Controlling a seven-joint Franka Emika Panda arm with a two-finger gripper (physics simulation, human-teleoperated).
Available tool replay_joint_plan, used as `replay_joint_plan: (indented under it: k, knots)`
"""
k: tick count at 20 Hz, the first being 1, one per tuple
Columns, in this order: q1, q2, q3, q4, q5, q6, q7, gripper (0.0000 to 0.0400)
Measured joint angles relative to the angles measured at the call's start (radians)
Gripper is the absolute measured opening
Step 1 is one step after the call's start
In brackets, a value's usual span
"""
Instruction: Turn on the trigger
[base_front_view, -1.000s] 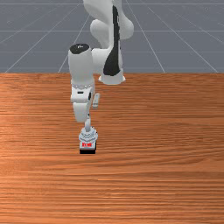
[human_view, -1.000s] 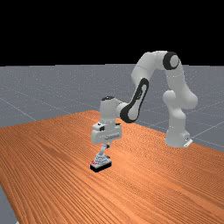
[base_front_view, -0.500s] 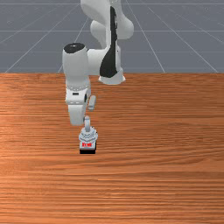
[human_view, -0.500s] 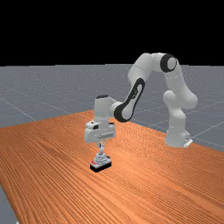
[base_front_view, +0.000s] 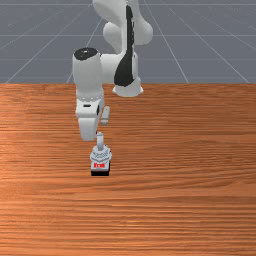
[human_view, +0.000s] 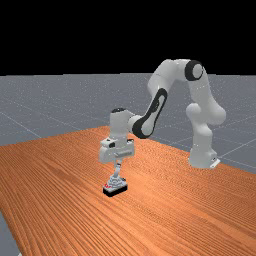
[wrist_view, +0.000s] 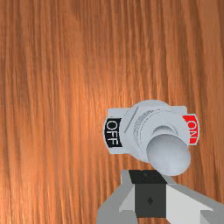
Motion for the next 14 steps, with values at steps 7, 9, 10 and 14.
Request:
replay_joint_plan:
  k: [7, 9, 10, 14]
  knots:
    - [0.077, -0.035, -0.063, -0.073, -0.107, 0.072, 0.137, 0.0001]
    - [0.050, -0.037, -0.038, -0.074, -0.063, 0.071, 0.101, 0.0002]
    - [0.048, -0.037, -0.036, -0.074, -0.059, 0.070, 0.099, 0.0002]
    - [0.023, -0.057, -0.013, -0.106, -0.044, 0.082, 0.018, 0.0000]
